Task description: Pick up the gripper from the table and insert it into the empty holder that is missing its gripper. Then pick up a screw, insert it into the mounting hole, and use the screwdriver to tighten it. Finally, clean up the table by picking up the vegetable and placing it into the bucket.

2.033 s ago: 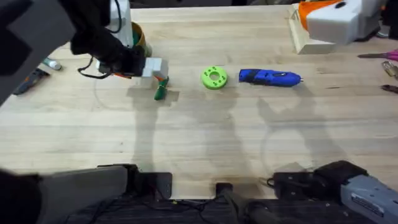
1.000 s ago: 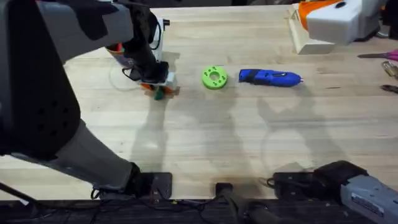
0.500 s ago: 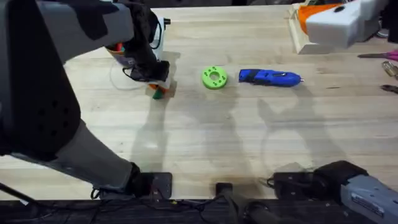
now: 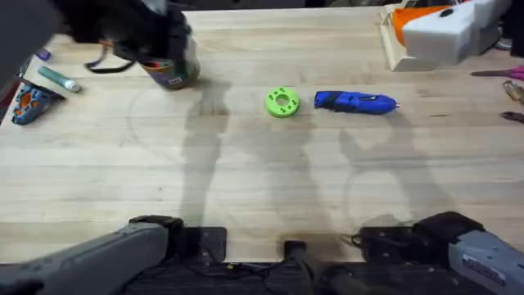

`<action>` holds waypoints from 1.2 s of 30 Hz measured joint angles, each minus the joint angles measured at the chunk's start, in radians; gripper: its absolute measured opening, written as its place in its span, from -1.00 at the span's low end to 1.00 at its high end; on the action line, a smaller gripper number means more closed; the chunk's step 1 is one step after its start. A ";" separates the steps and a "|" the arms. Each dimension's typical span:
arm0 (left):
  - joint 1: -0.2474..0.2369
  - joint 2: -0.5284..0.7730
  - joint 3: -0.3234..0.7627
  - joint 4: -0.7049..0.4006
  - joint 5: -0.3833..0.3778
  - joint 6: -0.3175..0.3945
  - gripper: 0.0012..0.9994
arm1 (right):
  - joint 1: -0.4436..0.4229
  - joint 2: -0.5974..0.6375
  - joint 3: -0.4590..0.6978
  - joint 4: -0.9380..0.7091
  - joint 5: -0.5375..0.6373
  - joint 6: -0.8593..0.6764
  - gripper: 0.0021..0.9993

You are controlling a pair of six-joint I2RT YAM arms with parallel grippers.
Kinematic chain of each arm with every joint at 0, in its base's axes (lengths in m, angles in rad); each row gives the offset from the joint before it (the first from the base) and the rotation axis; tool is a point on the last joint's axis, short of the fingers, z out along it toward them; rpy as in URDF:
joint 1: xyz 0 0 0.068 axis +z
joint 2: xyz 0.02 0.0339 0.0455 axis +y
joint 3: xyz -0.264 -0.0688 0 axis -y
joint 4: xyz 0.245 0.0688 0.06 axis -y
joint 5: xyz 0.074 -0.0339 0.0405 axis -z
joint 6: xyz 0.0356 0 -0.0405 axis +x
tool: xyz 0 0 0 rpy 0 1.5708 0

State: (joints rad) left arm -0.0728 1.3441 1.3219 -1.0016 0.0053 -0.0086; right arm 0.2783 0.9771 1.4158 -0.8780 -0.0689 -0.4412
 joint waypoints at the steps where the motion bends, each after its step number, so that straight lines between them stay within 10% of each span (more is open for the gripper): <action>1: 0.011 -0.020 0.004 0.004 -0.010 0.000 -0.96 | 0.000 0.000 0.000 0.000 0.000 0.000 0.98; 14: 0.167 0.095 0.004 0.208 -0.076 0.065 -0.96 | 0.000 0.000 0.000 0.000 0.000 0.000 0.98; 29: 0.178 0.325 0.004 0.348 -0.080 0.075 -0.93 | 0.000 0.000 0.000 0.000 0.000 0.000 0.98; 36: 0.178 0.323 0.004 0.334 -0.081 0.078 0.94 | 0.000 0.000 0.000 0.000 0.000 0.000 0.98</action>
State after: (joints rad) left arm 0.1055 1.6669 1.3262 -0.6678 -0.0753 0.0696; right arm 0.2783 0.9772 1.4158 -0.8780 -0.0692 -0.4412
